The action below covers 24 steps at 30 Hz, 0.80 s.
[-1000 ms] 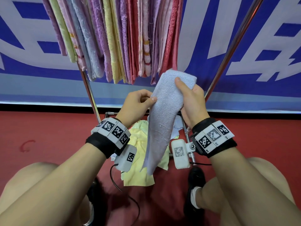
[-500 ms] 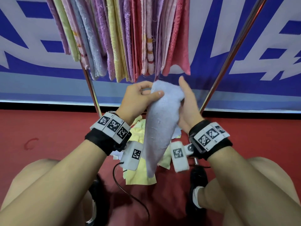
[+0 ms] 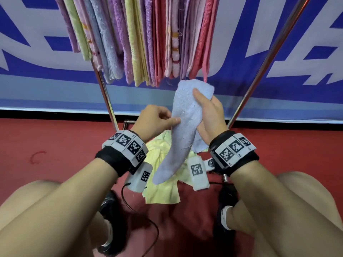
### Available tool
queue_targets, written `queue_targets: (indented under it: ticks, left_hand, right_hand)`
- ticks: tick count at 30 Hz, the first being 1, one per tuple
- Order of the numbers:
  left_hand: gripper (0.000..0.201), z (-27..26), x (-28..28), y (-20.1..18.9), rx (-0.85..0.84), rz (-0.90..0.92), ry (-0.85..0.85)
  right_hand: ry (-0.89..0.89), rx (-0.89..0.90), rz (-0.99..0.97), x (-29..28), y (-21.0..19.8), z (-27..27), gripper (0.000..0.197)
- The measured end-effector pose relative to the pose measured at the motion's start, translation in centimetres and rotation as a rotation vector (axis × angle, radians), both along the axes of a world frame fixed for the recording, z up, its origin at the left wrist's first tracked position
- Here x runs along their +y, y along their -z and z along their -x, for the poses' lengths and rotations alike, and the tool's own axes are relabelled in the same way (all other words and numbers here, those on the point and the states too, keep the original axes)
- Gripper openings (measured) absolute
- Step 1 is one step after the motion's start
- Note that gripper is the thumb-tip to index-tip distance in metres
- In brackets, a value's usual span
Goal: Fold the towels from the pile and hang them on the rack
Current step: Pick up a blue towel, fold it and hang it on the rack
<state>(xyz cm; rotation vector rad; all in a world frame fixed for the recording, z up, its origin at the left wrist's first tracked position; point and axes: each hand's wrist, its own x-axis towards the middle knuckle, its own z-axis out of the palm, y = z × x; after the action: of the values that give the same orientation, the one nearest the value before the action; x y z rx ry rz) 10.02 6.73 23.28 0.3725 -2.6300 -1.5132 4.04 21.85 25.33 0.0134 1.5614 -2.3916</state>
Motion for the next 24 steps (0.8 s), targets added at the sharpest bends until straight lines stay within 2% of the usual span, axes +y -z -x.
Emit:
queue_targets:
  ticks: [5,10,14,19,24]
  left_hand:
    - [0.014,0.0,0.9,0.3,0.145,-0.215,-0.129]
    - [0.010,0.0,1.7,-0.1,0.168,-0.525,-0.067]
    - [0.024,0.0,1.9,-0.5,0.150,-0.446,-0.033]
    - [0.015,0.2,1.8,-0.2,0.126,-0.400,-0.006]
    - [0.011,0.5,1.7,0.0,0.081,-0.569,-0.040]
  right_hand:
    - [-0.034,0.019,0.058,0.2,-0.3,-0.2,0.034]
    - [-0.015,0.120,0.086,1.0,-0.7,0.3,0.030]
    - [0.013,0.188,0.021,1.4,-0.5,0.4,0.039]
    - [-0.001,0.226,-0.026,1.3,-0.2,0.1,0.047]
    - [0.026,0.253,-0.003,1.5,-0.1,0.5,0.043]
